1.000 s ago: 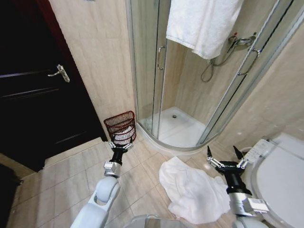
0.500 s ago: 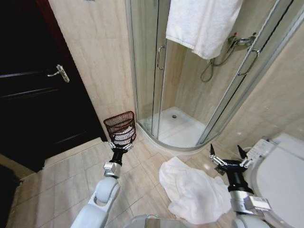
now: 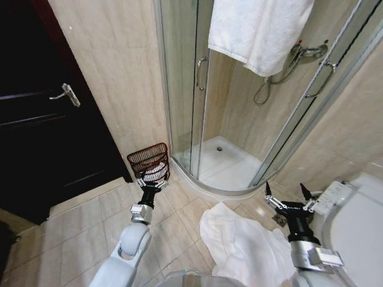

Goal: Discard the used towel into the hamper.

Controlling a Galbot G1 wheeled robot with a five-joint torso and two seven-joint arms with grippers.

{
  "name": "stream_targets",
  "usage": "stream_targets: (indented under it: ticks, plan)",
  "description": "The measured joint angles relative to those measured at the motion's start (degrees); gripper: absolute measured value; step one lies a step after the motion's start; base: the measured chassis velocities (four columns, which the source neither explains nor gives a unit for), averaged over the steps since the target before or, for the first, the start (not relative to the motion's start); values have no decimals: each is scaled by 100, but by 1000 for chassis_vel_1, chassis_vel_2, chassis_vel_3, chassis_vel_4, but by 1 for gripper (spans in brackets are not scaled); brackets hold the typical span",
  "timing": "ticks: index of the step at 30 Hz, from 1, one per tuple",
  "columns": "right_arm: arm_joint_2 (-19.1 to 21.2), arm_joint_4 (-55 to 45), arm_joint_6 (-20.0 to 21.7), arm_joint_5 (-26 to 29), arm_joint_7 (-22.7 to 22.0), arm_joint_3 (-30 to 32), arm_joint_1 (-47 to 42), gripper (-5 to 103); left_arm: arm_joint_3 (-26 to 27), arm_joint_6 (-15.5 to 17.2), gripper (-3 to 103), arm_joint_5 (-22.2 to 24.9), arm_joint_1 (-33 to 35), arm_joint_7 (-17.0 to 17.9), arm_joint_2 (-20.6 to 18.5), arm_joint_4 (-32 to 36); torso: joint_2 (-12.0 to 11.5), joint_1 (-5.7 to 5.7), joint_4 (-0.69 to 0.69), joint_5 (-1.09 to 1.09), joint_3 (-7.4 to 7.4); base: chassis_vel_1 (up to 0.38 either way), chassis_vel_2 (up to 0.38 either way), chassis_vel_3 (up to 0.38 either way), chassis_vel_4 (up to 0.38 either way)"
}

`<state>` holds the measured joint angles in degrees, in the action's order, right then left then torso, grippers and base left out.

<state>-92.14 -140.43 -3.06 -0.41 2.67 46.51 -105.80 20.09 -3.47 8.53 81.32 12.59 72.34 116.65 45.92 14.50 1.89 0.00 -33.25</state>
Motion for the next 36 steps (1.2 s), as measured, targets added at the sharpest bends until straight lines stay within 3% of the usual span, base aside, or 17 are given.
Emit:
stream_targets:
  ticks: [4,8,9,14,20,27,32,36]
  plan:
    - [0,-17,57,79,-21,28,4,100,-37,128,100,195,-37,-91,-38,50,1,-3,0,0,1,0,0,0,0]
    - [0,-54,118,181,-24,51,8,100,-58,273,100,515,-83,-310,-97,133,1,-4,-1,0,1,0,0,0,0]
    - [0,-78,160,252,-21,53,11,100,-54,346,100,720,-110,-509,-137,192,1,-4,0,0,1,0,0,0,0]
    - [0,-160,244,349,-13,54,21,100,-42,565,100,914,-222,-726,-248,347,37,13,0,0,-18,0,0,0,0]
    - [0,-281,431,458,-15,55,40,100,-63,1043,100,711,-302,-361,-269,622,191,85,-1,0,-96,0,0,0,0]
    - [0,-289,818,526,-11,-38,161,100,-42,1173,100,424,-265,-101,-329,836,387,168,0,0,-209,0,0,0,0]
    - [0,-289,1118,725,25,-90,248,100,-39,1266,100,553,-247,49,-287,939,530,231,-1,0,-292,0,0,0,0]
    - [0,-289,1283,892,80,-65,376,100,-15,1412,100,730,-309,362,-225,982,651,281,0,0,-362,0,0,0,0]
